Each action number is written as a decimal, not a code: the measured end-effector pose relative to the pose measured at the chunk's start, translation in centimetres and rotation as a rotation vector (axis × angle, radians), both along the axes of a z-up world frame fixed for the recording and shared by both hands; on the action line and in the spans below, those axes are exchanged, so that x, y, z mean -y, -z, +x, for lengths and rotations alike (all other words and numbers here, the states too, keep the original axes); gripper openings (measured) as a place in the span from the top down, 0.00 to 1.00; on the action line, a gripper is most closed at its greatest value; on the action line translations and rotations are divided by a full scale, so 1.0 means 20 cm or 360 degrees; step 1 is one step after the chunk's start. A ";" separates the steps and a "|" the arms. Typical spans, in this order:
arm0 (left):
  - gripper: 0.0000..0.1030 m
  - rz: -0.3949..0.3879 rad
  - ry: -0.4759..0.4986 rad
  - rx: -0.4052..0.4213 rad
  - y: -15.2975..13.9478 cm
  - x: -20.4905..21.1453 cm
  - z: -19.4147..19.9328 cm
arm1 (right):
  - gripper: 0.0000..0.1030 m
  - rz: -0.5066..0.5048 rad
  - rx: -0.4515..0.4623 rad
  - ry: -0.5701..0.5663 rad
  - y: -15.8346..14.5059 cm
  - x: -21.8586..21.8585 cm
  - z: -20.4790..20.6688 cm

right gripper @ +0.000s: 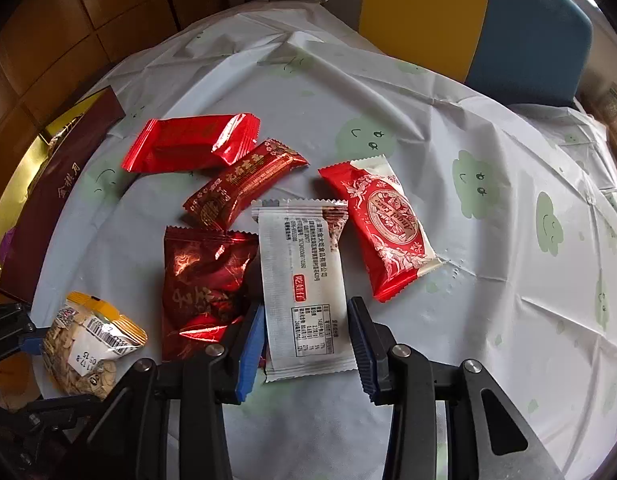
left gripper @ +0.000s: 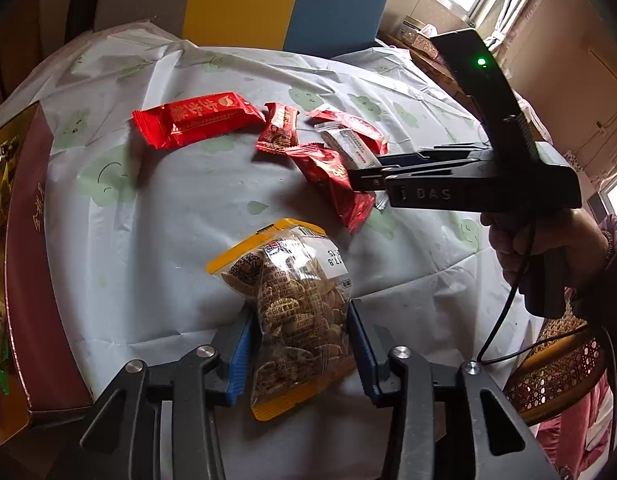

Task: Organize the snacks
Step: 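Lift the nut pack with the left tool while right tool grasps white pack, then lower the nut pack into the tin and open the left tool, then carry the white pack with the right tool into the tin and release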

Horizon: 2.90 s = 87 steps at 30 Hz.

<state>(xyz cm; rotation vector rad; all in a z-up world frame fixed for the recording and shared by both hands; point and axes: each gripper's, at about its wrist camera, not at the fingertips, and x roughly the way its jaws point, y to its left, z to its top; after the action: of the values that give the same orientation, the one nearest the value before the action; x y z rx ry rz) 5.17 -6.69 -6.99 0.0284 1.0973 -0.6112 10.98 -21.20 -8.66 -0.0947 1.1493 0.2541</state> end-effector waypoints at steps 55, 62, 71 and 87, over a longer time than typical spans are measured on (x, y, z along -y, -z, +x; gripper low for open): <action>0.40 0.0136 -0.1431 -0.0039 -0.14 -1.50 0.26 | 0.60 -0.0075 0.0044 -0.0024 0.00 -0.03 -0.03; 0.40 0.0188 -0.1297 0.0170 -0.28 -1.32 0.15 | 0.62 -0.0079 0.0050 -0.0027 -0.01 -0.03 -0.03; 0.40 0.0205 -0.0962 0.0277 -0.35 -0.95 0.05 | 0.62 -0.0077 0.0031 -0.0034 -0.01 -0.02 -0.03; 0.40 0.0317 -0.0681 0.0370 -0.28 -0.57 -0.08 | 0.62 -0.0180 0.0092 -0.0057 -0.01 -0.06 -0.06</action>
<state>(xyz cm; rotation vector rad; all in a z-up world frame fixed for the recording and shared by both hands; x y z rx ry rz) 3.48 4.74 -1.30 0.0349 0.8974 -0.1094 9.80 -20.05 -8.37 -0.2214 1.1047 0.2169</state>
